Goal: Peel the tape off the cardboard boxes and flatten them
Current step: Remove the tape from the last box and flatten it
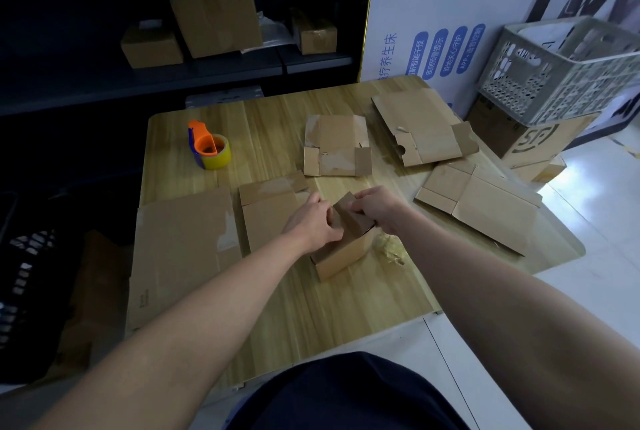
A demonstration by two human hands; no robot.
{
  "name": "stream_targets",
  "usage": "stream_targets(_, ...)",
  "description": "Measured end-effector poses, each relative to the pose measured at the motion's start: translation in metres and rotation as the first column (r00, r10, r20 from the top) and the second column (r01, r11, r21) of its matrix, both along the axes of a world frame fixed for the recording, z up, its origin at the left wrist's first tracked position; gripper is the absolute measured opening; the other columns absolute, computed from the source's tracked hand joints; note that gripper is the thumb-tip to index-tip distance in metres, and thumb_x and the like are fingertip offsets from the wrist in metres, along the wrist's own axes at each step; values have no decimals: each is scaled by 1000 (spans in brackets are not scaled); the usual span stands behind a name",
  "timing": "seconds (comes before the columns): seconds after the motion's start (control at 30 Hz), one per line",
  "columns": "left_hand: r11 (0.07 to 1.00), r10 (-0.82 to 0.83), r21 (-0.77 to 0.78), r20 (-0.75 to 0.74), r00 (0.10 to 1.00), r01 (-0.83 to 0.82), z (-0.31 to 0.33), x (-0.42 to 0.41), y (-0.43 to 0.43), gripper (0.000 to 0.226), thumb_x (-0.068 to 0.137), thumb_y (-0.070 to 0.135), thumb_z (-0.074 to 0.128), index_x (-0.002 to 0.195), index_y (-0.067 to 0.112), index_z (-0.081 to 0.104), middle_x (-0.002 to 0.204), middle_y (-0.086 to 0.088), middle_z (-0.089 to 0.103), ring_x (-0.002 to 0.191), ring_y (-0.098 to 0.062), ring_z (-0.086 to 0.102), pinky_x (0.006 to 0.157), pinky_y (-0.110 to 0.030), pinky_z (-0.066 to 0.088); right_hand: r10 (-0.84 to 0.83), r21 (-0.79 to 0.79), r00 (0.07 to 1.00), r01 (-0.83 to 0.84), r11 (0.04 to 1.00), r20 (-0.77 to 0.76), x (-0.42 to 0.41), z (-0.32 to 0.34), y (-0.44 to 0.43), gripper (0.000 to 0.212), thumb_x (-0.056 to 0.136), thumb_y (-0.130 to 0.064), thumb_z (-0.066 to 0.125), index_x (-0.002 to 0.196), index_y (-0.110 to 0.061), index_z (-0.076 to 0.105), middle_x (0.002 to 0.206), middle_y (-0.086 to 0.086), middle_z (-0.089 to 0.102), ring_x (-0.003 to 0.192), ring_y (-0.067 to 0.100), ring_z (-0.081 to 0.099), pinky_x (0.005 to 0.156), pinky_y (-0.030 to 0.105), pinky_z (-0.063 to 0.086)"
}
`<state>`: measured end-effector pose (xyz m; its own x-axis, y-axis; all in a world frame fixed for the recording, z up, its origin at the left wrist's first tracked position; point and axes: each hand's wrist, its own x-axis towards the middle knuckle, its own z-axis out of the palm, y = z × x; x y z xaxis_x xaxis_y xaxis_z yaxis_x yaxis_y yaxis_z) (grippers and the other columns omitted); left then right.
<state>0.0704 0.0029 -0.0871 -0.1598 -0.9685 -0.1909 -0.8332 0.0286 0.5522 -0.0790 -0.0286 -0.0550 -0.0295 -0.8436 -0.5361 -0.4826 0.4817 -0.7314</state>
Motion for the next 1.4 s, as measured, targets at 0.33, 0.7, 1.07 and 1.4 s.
stream_targets(0.33, 998, 41, -38, -7, 999, -41, -9, 8, 7, 30, 78, 42, 65, 70, 21, 46, 90, 4, 43, 76, -16, 52, 60, -30, 41, 18, 3, 1000, -18, 1000, -20, 11, -1, 2, 29, 84, -10, 65, 113, -8, 64, 87, 3, 63, 78, 22, 54, 79, 41, 54)
stream_targets(0.7, 996, 65, -63, -66, 996, -69, -9, 6, 15, 18, 83, 23, 61, 73, 20, 46, 94, 2, 45, 75, -15, 50, 57, -25, 35, 134, -39, 986, -138, 990, -99, 21, 7, 7, 31, 91, -3, 53, 119, 5, 59, 118, 10, 63, 105, 30, 61, 90, 44, 52)
stream_targets(1.07, 983, -52, -181, -234, 971, 9, -18, 36, 21, 23, 88, 13, 62, 111, 18, 66, 111, 8, 53, 101, -6, 45, 90, -21, 33, 150, -97, 983, -160, 982, -106, 18, -1, 4, 27, 98, -20, 50, 119, -11, 64, 110, 6, 61, 96, 21, 56, 79, 31, 48)
stream_targets(1.4, 981, -99, -185, -218, 971, 59, -18, 35, 19, 9, 89, 10, 61, 93, 13, 67, 97, 2, 55, 91, -16, 55, 82, -34, 46, 123, -136, 987, -137, 981, -104, 27, -7, 0, 24, 96, -18, 52, 114, -11, 66, 103, 4, 60, 91, 17, 54, 76, 28, 44)
